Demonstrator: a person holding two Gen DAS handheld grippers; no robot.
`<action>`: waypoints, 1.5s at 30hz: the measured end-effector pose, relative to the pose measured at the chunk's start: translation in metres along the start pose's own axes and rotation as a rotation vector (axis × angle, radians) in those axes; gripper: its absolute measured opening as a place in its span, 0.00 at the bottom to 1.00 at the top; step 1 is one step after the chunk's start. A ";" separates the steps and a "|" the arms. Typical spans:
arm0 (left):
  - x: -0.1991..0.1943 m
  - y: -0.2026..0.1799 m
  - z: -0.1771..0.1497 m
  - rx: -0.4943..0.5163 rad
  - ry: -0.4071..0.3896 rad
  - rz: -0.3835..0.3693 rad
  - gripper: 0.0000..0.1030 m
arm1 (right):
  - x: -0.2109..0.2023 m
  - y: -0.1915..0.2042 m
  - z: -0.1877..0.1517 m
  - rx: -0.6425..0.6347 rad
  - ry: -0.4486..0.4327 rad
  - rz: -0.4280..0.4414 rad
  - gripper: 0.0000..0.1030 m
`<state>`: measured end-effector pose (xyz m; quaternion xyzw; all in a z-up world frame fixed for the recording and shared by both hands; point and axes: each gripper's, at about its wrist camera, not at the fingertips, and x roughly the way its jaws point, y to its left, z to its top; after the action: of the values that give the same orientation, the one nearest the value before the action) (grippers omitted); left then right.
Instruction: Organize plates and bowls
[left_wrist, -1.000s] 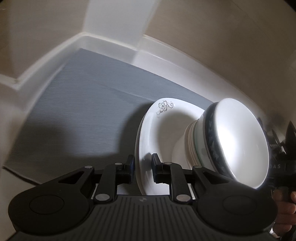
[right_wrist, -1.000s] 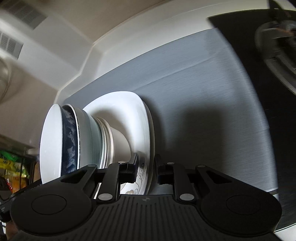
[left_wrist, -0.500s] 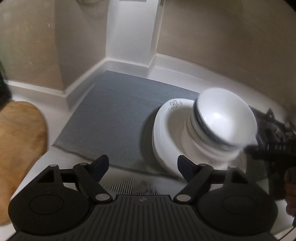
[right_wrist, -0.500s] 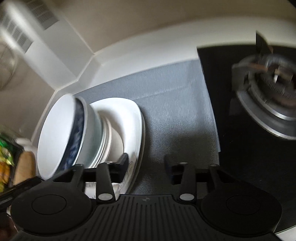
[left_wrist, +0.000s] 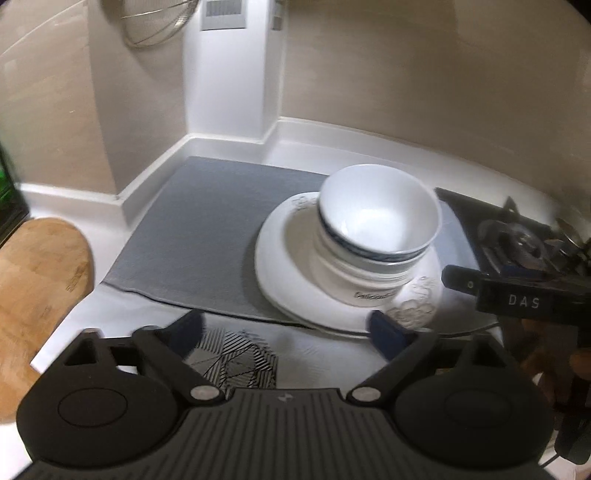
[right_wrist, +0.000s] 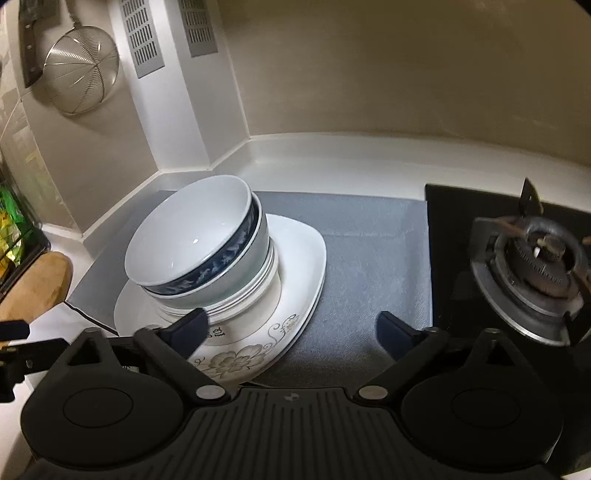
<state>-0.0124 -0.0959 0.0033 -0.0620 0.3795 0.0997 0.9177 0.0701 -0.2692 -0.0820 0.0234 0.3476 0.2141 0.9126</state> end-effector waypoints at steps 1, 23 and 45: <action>0.001 -0.001 0.004 0.012 -0.001 -0.006 1.00 | -0.003 -0.001 0.002 -0.005 -0.009 -0.008 1.00; 0.030 0.002 0.030 0.147 0.052 -0.125 1.00 | -0.039 0.045 0.008 0.136 0.028 -0.185 1.00; 0.034 0.025 0.034 0.134 0.096 -0.103 1.00 | -0.040 0.063 0.003 0.132 0.095 -0.239 1.00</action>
<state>0.0282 -0.0611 0.0022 -0.0246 0.4250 0.0238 0.9046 0.0222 -0.2277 -0.0427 0.0318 0.4041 0.0816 0.9105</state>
